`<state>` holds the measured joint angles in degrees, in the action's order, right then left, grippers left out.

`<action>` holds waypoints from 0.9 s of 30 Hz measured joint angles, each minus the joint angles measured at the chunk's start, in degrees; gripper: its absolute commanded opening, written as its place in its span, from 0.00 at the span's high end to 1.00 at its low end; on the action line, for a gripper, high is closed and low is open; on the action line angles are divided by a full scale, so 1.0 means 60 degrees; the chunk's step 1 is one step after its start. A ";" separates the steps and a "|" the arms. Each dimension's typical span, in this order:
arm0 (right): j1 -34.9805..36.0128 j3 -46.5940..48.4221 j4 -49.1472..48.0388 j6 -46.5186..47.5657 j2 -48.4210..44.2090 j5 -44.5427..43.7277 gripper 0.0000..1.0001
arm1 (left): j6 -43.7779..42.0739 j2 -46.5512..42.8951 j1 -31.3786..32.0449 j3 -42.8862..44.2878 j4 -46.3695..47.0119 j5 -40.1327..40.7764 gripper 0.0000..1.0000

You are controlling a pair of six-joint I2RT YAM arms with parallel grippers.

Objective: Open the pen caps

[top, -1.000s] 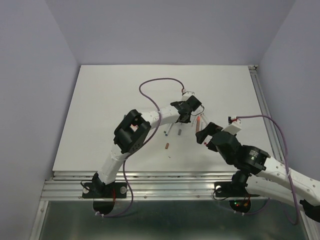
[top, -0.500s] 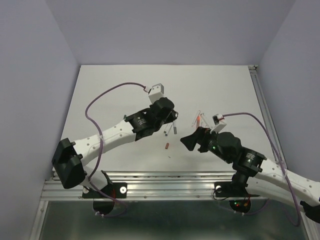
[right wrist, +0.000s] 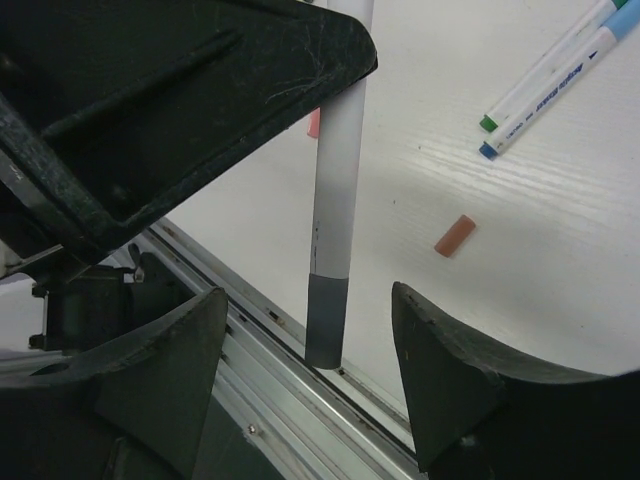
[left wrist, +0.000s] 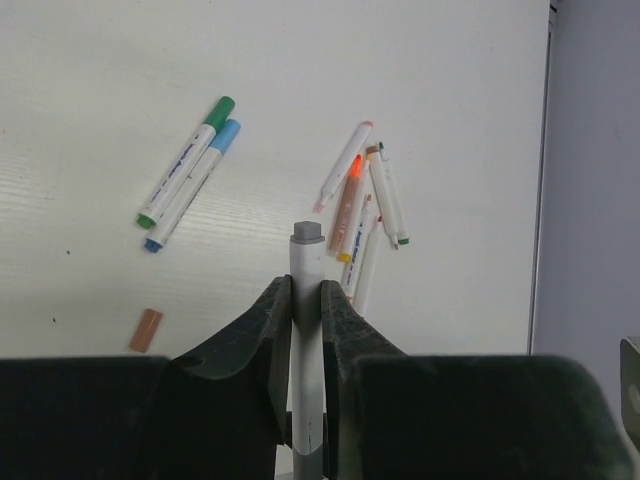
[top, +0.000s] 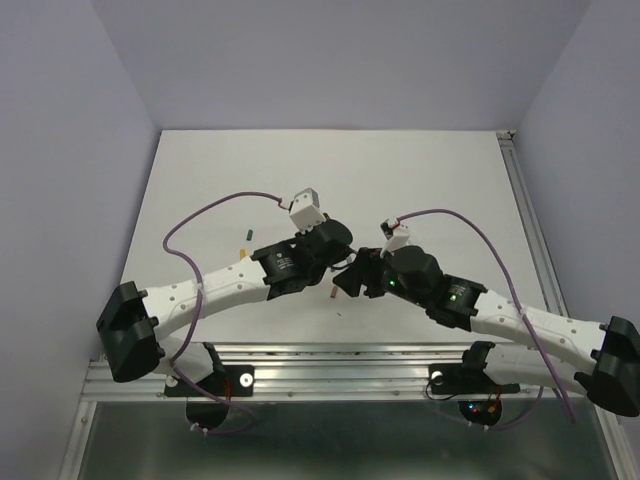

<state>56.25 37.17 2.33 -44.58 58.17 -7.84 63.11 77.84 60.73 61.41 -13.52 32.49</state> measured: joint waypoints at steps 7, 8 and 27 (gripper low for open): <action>-0.0004 0.0029 -0.0197 -0.0142 0.0113 0.0244 0.52 | 0.0368 -0.0058 0.0015 0.0000 -0.0146 0.0306 1.00; 0.0000 0.0029 -0.0222 -0.0149 0.0113 0.0244 0.52 | 0.0397 -0.0058 0.0015 0.0000 -0.0168 0.0342 1.00; -0.0255 -0.0033 -0.0637 -0.0153 0.0237 0.1060 0.99 | -0.0466 -0.0168 -0.0186 -0.0222 0.0586 0.0390 1.00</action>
<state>54.72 36.97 -1.50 -45.50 59.59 -1.48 60.31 76.84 59.61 60.07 -10.00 34.83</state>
